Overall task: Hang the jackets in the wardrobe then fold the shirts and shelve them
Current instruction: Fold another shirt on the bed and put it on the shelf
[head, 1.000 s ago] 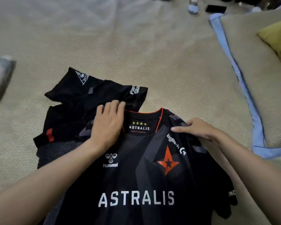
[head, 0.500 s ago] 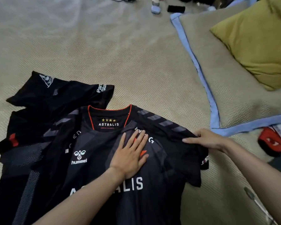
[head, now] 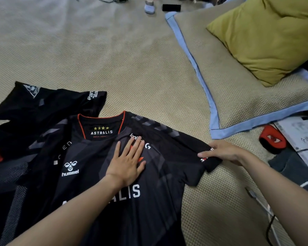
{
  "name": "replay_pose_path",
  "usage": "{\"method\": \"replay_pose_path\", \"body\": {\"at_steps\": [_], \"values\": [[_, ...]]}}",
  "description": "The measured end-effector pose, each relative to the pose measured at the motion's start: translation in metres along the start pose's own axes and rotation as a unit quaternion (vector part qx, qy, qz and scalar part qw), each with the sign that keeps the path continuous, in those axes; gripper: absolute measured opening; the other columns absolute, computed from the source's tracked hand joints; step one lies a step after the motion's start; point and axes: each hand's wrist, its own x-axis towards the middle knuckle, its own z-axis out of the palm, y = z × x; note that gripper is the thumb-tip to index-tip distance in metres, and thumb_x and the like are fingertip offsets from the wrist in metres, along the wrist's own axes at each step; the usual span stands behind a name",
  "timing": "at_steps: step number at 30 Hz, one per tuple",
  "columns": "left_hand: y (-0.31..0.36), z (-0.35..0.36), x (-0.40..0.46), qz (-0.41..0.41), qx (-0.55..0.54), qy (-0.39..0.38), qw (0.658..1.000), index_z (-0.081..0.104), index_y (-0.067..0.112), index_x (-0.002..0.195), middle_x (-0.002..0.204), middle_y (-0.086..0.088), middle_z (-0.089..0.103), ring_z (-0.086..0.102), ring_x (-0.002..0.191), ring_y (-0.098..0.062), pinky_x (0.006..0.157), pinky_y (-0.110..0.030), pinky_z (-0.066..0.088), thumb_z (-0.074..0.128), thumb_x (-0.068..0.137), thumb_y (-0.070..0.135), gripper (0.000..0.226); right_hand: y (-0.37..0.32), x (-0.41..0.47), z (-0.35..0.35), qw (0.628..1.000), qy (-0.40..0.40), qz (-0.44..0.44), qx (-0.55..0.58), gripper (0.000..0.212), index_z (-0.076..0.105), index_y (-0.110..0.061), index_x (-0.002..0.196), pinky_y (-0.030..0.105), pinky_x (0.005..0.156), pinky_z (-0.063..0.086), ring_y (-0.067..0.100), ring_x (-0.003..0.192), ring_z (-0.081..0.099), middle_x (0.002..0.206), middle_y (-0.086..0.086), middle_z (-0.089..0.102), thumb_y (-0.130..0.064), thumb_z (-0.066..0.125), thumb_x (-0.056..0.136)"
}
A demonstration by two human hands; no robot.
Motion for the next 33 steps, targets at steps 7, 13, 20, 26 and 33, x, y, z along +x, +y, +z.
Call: {"method": "replay_pose_path", "body": {"at_steps": [7, 13, 20, 26, 33], "values": [[0.001, -0.002, 0.0, 0.001, -0.006, -0.001, 1.0, -0.005, 0.023, 0.157, 0.167, 0.005, -0.008, -0.009, 0.154, -0.015, 0.12, -0.051, -0.008, 0.005, 0.095, 0.058, 0.072, 0.013, -0.017, 0.002, 0.963, 0.048, 0.002, 0.264, 0.03, 0.077, -0.005, 0.108, 0.027, 0.065, 0.059, 0.023, 0.085, 0.077, 0.104, 0.014, 0.078, -0.029, 0.075, 0.09], [0.002, -0.007, -0.001, 0.0, -0.01, -0.02, 1.0, -0.019, 0.024, 0.154, 0.162, 0.008, -0.026, -0.022, 0.152, -0.014, 0.121, -0.051, -0.012, -0.008, 0.089, 0.059, 0.075, 0.027, -0.015, 0.009, 0.964, 0.113, 0.048, 0.235, 0.038, 0.074, 0.0, 0.107, 0.028, 0.057, 0.055, 0.014, 0.063, 0.061, 0.082, 0.017, 0.072, -0.034, 0.075, 0.091], [0.003, -0.01, -0.001, 0.002, -0.014, -0.029, 0.999, -0.019, 0.023, 0.154, 0.163, 0.007, -0.025, -0.023, 0.152, -0.015, 0.123, -0.053, -0.009, -0.009, 0.089, 0.058, 0.075, 0.018, -0.017, 0.021, 0.982, 0.186, -0.019, -0.035, 0.058, 0.052, -0.023, 0.118, 0.028, 0.078, 0.044, 0.016, 0.098, 0.065, 0.098, -0.009, 0.064, -0.026, 0.089, 0.074], [0.003, -0.012, 0.0, 0.006, -0.013, -0.036, 0.999, -0.023, 0.024, 0.152, 0.16, 0.008, -0.029, -0.023, 0.152, -0.015, 0.122, -0.053, -0.008, -0.013, 0.086, 0.059, 0.075, 0.026, -0.005, 0.015, 0.939, 0.344, -0.028, 0.011, 0.009, 0.069, -0.016, 0.09, 0.028, 0.067, 0.043, 0.022, 0.086, 0.068, 0.078, 0.0, 0.069, -0.007, 0.069, 0.087], [0.002, -0.01, 0.0, 0.007, -0.006, -0.034, 0.999, -0.021, 0.022, 0.153, 0.161, 0.006, -0.027, -0.024, 0.151, -0.015, 0.122, -0.053, -0.009, -0.012, 0.087, 0.059, 0.076, 0.028, 0.006, 0.016, 0.926, 0.342, -0.029, 0.158, 0.032, 0.064, -0.015, 0.11, 0.035, 0.09, 0.051, 0.02, 0.095, 0.068, 0.097, 0.003, 0.07, -0.028, 0.08, 0.086]]}}
